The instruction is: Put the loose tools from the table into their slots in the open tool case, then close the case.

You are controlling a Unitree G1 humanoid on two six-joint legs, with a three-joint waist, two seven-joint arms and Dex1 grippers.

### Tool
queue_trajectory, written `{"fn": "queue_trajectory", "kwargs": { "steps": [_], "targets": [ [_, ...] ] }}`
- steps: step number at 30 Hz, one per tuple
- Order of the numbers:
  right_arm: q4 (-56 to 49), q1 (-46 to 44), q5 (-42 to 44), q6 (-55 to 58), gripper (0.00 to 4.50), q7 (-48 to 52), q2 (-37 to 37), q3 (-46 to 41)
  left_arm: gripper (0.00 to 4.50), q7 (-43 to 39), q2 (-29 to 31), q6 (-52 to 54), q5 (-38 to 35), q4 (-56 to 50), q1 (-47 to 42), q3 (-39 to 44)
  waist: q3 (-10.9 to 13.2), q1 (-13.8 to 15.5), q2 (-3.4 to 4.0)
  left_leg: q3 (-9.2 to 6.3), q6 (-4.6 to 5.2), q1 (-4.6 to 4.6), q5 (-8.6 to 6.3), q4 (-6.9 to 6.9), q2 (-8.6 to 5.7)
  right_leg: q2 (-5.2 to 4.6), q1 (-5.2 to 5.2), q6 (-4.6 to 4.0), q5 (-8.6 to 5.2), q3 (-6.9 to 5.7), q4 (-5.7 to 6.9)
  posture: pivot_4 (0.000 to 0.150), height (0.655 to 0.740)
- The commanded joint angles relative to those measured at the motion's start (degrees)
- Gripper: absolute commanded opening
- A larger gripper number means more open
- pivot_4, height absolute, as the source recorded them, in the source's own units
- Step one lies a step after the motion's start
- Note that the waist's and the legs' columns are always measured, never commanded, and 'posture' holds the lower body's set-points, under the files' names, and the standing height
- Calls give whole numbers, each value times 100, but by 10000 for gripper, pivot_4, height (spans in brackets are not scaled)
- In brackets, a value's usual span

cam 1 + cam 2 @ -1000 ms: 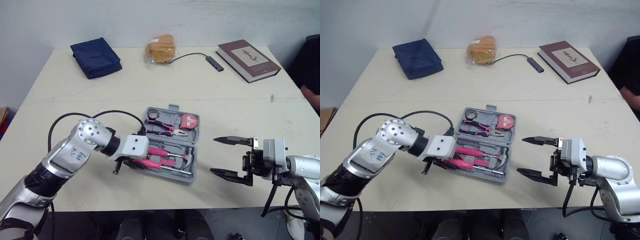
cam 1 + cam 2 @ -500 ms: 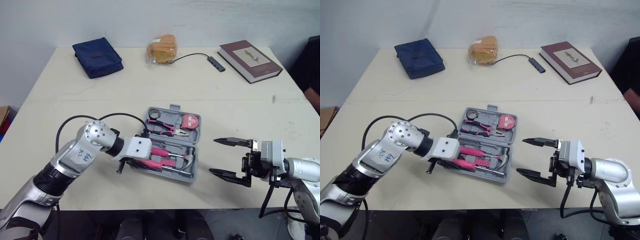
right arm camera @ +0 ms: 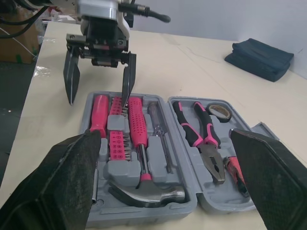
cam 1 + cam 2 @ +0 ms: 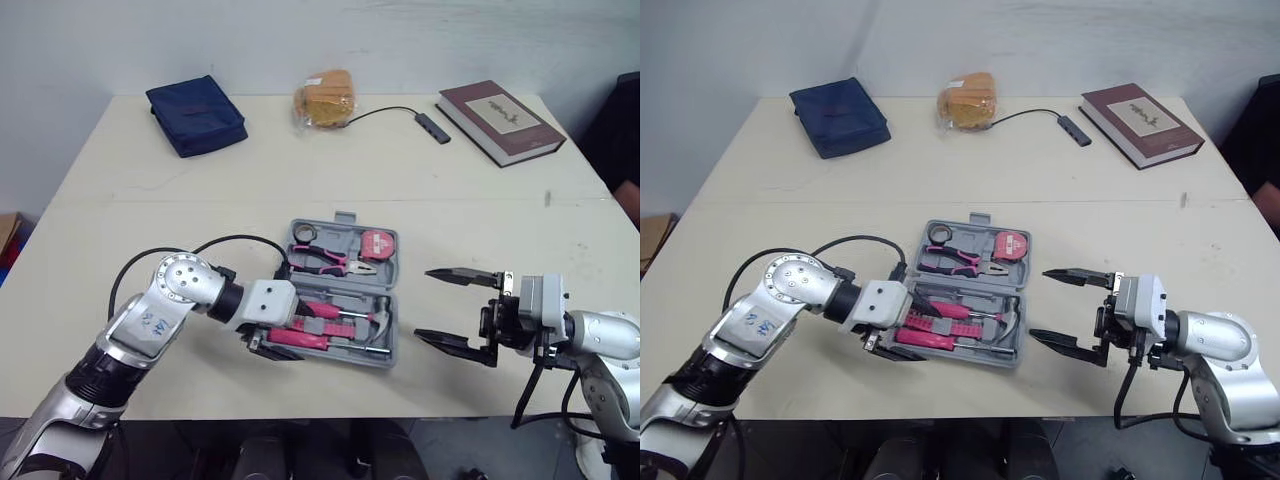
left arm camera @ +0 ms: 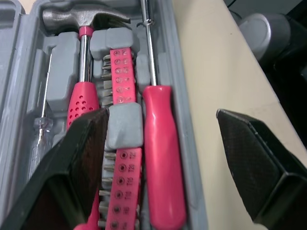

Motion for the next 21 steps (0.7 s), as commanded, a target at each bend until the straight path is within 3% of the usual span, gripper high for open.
{"fn": "queue_trajectory", "kwargs": {
  "steps": [1, 2, 5, 10, 11, 21],
  "targets": [
    [37, -50, -10, -118, 45000, 30, 27, -27, 36496, 84, -207, -163, -403, 40, 94, 335, 0, 5, 0, 0, 1, 0, 0, 0, -1, -2, 1, 1, 1, 0, -1, 1500, 7400],
    [53, -36, -16, -118, 45000, 33, 21, -30, 36496, 103, -256, -147, -450, 53, 112, 356, 0, 11, 0, 0, 2, 0, 1, 0, -1, -3, 1, 1, 1, 0, -1, 1500, 7400],
    [120, 11, -39, -137, 45000, 54, 25, -51, 27476, 188, -482, -197, -525, 164, 178, 353, 0, 12, 0, 0, 6, 0, 2, 1, -4, -6, 2, 3, 2, -2, -1, 1500, 7400],
    [148, 55, -77, -181, 45000, 12, 87, -38, 3459, 310, -712, -436, -339, 480, 405, 210, 0, 6, 0, 0, 6, 0, 3, 1, -5, -5, 2, 5, 3, -2, -1, 1500, 7400],
    [145, 71, -83, -194, 45000, 3, 102, -34, 867, 385, -800, -364, -382, 549, 437, 217, 0, 2, 0, 0, 6, 0, 3, 1, -5, -3, 2, 5, 3, -3, -1, 1500, 7400],
    [200, 188, -160, -259, 45000, -37, 133, -76, 867, 395, -830, -653, 70, 1054, 508, -80, -1, 5, 1, -1, 6, 0, 3, 1, -2, -5, 2, 6, 3, -3, 0, 1500, 7400]
  ]
}}
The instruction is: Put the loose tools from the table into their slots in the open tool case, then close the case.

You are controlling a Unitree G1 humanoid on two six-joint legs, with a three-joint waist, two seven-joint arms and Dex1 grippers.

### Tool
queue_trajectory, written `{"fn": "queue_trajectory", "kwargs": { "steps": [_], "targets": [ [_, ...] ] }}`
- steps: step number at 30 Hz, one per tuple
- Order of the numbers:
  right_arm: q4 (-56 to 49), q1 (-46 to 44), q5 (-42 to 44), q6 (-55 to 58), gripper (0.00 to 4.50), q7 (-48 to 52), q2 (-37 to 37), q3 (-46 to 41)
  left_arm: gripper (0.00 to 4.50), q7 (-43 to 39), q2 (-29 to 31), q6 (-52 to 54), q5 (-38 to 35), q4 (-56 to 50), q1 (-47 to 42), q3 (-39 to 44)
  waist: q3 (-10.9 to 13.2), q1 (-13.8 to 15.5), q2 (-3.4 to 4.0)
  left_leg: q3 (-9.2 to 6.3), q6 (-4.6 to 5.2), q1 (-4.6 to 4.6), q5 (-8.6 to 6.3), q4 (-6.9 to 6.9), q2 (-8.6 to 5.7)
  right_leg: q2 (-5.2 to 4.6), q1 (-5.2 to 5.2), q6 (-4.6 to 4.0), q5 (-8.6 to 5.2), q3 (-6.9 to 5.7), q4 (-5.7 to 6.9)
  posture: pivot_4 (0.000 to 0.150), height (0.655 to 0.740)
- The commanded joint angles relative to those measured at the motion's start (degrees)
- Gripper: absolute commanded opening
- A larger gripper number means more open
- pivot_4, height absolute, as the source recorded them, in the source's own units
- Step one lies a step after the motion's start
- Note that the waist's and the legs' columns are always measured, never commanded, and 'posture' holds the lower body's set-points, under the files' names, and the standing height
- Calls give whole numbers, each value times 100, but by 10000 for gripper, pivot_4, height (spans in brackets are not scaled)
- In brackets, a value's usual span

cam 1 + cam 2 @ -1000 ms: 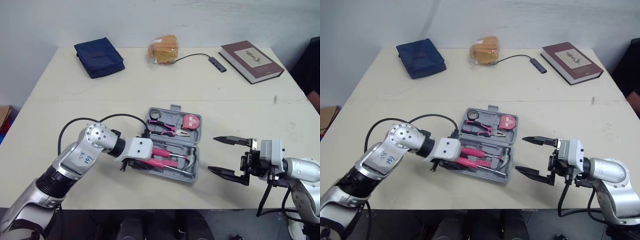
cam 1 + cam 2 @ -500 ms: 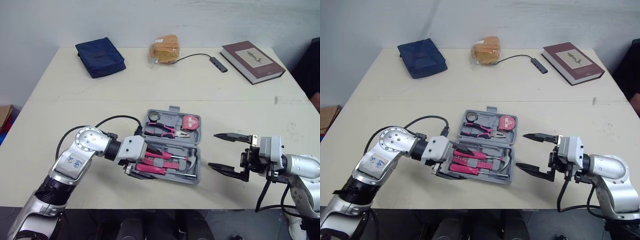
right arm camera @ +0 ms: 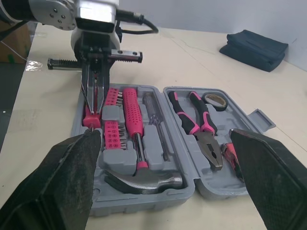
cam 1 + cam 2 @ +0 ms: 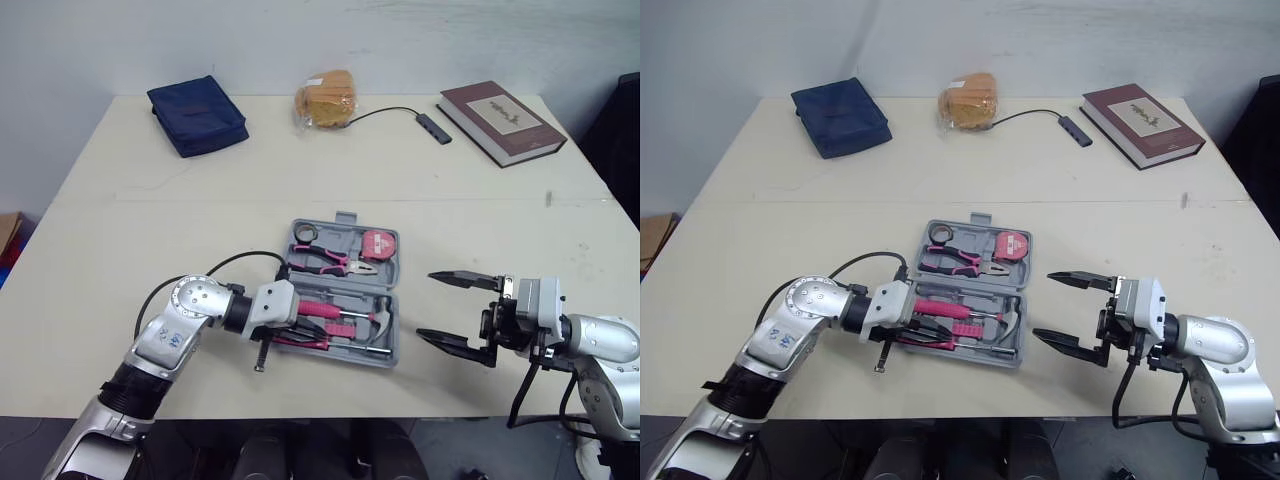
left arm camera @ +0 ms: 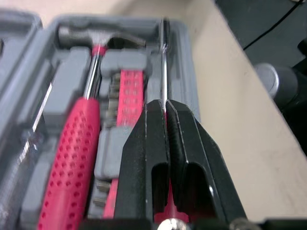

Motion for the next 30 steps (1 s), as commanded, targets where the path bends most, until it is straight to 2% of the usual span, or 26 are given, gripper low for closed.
{"fn": "queue_trajectory", "kwargs": {
  "steps": [1, 15, 20, 23, 27, 30],
  "targets": [
    [-30, 62, -38, -142, 45000, -39, 20, -84, 867, -129, 44, -165, 62, 24, 64, -108, 0, 0, 0, 0, 0, 0, 0, 0, 1, 0, 0, 0, 0, 0, 0, 1500, 7400],
    [-56, 187, -180, -230, 45000, -173, 104, -17, 867, -19, 188, -310, 474, 221, 123, -374, -9, -1, 4, 0, 2, 13, -1, 0, 1, -4, 13, 0, 0, 1, 0, 1500, 7400],
    [37, 307, -290, -344, 45000, -269, 135, -48, 867, 142, 266, 210, 956, 421, -35, -785, -38, 16, 18, -2, 6, 21, -3, 0, -2, -8, 23, 0, 0, 0, -2, 1500, 7400],
    [53, 357, -357, -323, 45000, -398, 170, -7, 867, 111, 345, 87, 1217, 433, -47, -1072, -60, 8, 32, -3, 9, 42, -6, -1, -1, -8, 48, 0, 0, 0, -9, 1500, 7400],
    [-109, 607, -363, -259, 45000, -515, 183, 2, 867, 326, 232, 251, 1150, 348, -4, -1043, -77, 21, 49, -15, 33, 103, -39, -15, 3, -13, 114, 0, -3, -8, -29, 1500, 7400],
    [-196, 706, -364, -153, 45000, -784, 197, -138, 867, 307, 56, -134, 602, 163, 86, -641, -83, 14, 58, -13, 45, 110, -48, -16, 0, -22, 119, 0, -4, -3, -28, 1500, 7400]
  ]
}}
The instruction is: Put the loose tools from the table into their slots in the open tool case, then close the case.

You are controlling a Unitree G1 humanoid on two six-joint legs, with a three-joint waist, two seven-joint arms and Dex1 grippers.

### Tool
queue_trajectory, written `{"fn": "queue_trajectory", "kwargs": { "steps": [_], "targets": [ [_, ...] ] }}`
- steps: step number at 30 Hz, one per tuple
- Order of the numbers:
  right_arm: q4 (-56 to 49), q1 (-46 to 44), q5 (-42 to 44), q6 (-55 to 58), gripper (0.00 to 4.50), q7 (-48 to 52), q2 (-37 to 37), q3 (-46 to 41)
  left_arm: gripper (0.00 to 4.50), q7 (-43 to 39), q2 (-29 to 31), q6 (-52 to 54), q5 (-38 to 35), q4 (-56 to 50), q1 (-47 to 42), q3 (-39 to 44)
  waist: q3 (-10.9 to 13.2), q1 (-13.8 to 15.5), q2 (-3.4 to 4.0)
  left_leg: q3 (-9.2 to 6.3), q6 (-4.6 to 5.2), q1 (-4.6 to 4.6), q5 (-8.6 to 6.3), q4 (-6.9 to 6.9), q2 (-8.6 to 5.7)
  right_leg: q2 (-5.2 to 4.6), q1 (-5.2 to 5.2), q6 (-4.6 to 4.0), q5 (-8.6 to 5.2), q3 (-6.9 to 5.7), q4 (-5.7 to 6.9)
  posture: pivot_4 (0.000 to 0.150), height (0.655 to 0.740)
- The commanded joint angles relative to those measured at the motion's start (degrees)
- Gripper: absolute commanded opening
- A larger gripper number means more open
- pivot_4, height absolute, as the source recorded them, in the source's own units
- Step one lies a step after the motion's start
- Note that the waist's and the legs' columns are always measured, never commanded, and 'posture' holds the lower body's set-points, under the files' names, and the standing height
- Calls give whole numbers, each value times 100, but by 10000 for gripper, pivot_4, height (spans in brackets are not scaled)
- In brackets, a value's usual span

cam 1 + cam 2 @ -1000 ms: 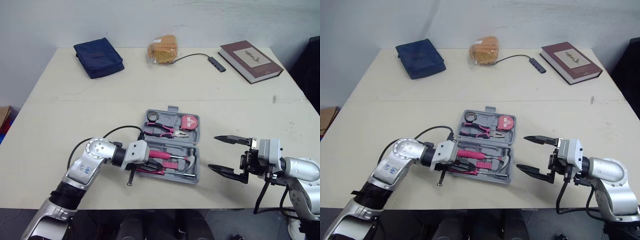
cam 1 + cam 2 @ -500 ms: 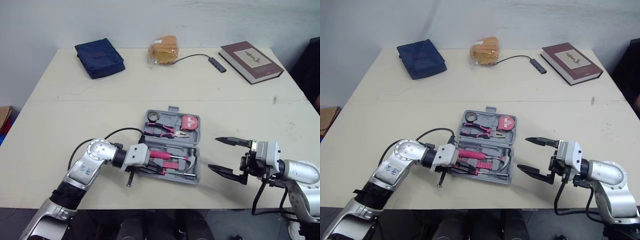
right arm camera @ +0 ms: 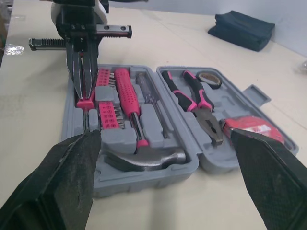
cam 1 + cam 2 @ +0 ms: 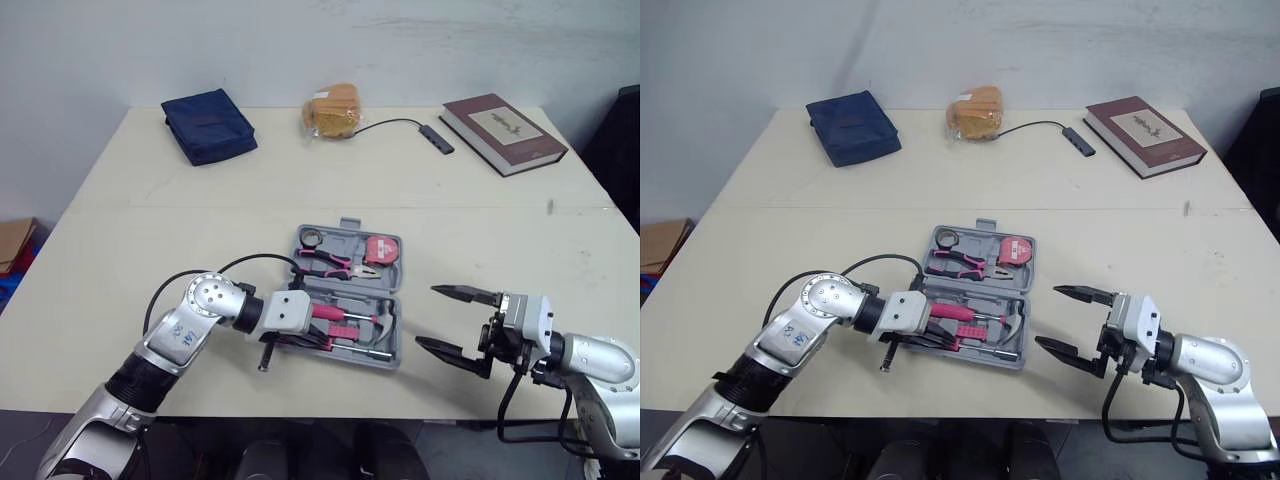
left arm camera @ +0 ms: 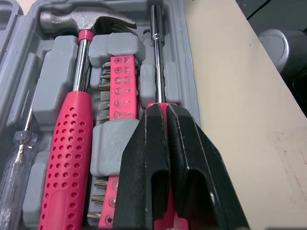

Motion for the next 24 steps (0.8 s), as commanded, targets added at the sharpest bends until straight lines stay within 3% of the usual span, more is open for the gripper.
{"fn": "queue_trajectory", "kwargs": {
  "steps": [1, 4, 7, 11, 14, 21, 22, 24],
  "targets": [
    [-275, 50, 71, 118, 45000, -346, 20, -252, 867, 74, -142, -177, -179, 133, 345, 153, -3, -8, 6, 3, 3, 0, -1, 0, -1, -4, -1, 0, 0, 3, 0, 1500, 7400],
    [-356, 82, 474, 505, 45000, -412, -67, -445, 867, -149, -139, -108, -928, -77, 392, 797, 5, -16, 1, 4, 3, -19, -2, 1, 5, -13, -19, 1, 1, 5, 2, 1500, 7400],
    [-115, 34, 231, 515, 45000, -432, -166, -437, 867, 38, -9, 341, -1526, -11, 132, 1625, 22, -23, -19, -3, -39, -49, 23, 6, 12, -5, -46, 0, 1, -2, 7, 1500, 7400],
    [386, -184, -255, 314, 45000, -521, -145, -222, 867, 190, 401, 566, -1534, 738, -200, 2249, 24, -59, -21, -10, -45, -68, 32, 8, 7, 9, -63, -1, 1, -15, 16, 1500, 7400],
    [490, -258, -377, 467, 37235, -491, -185, -77, 0, 387, 579, 368, -1276, 1490, -383, 2441, 25, -92, -20, -8, -44, -69, 31, 4, 4, 12, -64, 0, 0, -17, 13, 1500, 7400],
    [839, -871, -1047, 788, 3114, -758, -101, 652, 0, 890, 177, -60, -659, 2096, -424, 2136, 38, -147, -40, -4, -38, -82, 30, 6, -1, 5, -70, 7, 5, -15, 12, 1500, 7400],
    [905, -988, -1123, 837, 220, -821, -46, 748, 0, 1012, 73, -90, -552, 2145, -420, 2063, 38, -148, -40, -4, -38, -82, 30, 7, -3, 4, -71, 7, 5, -15, 11, 1500, 7400],
    [1039, -1218, -1254, 842, 220, -906, 59, 918, 0, 1175, -147, -99, -483, 2176, -382, 2006, 39, -144, -42, -2, -39, -81, 31, 7, -4, 4, -72, 7, 5, -14, 12, 1500, 7400]
  ]
}}
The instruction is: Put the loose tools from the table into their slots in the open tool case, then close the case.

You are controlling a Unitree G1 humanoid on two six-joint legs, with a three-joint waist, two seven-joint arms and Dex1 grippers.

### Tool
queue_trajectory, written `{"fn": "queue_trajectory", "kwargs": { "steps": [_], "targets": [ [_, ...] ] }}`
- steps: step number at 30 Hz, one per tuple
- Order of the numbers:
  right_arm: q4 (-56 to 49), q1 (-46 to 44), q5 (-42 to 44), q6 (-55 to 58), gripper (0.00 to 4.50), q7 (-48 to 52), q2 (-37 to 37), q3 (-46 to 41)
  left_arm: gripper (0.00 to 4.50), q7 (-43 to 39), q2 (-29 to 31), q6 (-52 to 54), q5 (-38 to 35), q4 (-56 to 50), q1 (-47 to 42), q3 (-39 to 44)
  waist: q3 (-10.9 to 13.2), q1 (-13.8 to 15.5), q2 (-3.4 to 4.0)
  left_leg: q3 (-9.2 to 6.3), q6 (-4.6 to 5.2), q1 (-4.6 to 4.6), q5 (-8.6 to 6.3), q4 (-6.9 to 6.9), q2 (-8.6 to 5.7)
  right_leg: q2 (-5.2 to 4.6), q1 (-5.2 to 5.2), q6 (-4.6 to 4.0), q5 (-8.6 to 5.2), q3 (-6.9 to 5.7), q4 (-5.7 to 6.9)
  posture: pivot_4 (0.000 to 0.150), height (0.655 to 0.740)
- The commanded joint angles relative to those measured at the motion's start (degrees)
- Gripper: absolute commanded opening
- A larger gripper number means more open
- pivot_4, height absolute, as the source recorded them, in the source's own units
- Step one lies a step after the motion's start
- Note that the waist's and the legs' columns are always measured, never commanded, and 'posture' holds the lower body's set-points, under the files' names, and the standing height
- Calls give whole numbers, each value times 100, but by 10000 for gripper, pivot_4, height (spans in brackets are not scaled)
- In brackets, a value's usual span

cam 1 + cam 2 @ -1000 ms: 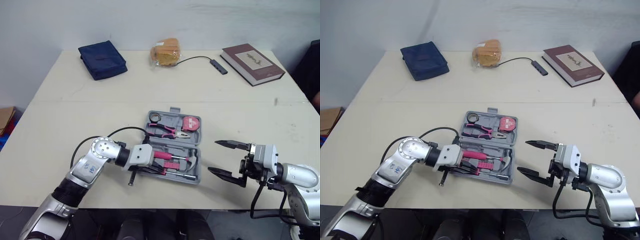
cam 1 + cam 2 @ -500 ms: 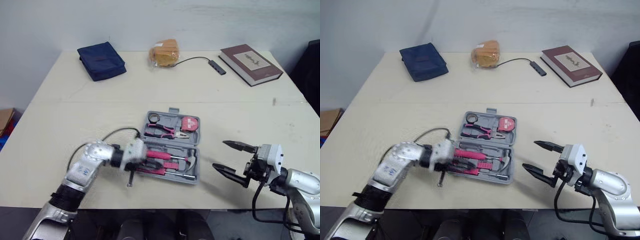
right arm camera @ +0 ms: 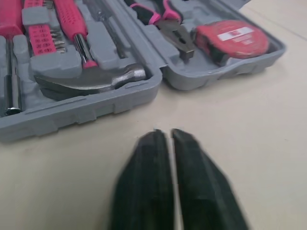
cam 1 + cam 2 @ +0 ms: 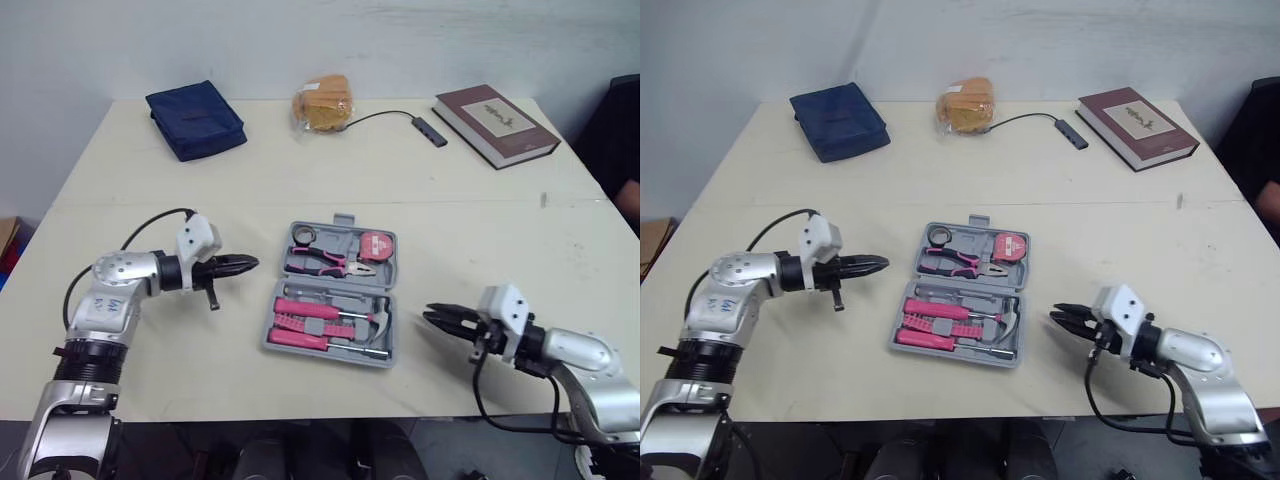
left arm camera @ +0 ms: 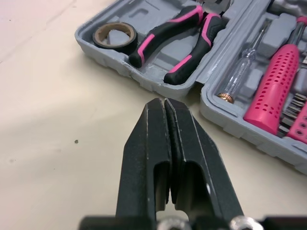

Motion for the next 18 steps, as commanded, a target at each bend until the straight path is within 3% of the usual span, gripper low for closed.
{"fn": "queue_trajectory", "kwargs": {
  "steps": [1, 9, 18],
  "targets": [
    [107, -276, -200, 26, 220, -159, 139, 186, 0, 266, -247, -112, 143, 9, -25, -111, 1, 2, -1, -1, -1, -6, 1, 0, 0, 0, -7, 0, 0, -1, 3, 1500, 7400],
    [726, -1025, -500, -41, 220, -166, 485, 656, 0, 611, -765, 182, 408, -163, 61, -464, 0, -5, -2, 13, -3, -29, 21, 1, 0, 3, -44, 0, 1, 8, 16, 1500, 7400],
    [963, -1492, -497, -78, 220, 197, 652, 903, 0, 182, -696, 438, 90, -913, 616, -450, 0, -47, -1, 14, -2, -27, 20, 0, 2, 0, -43, 2, 2, 11, 16, 1500, 7400]
  ]
}}
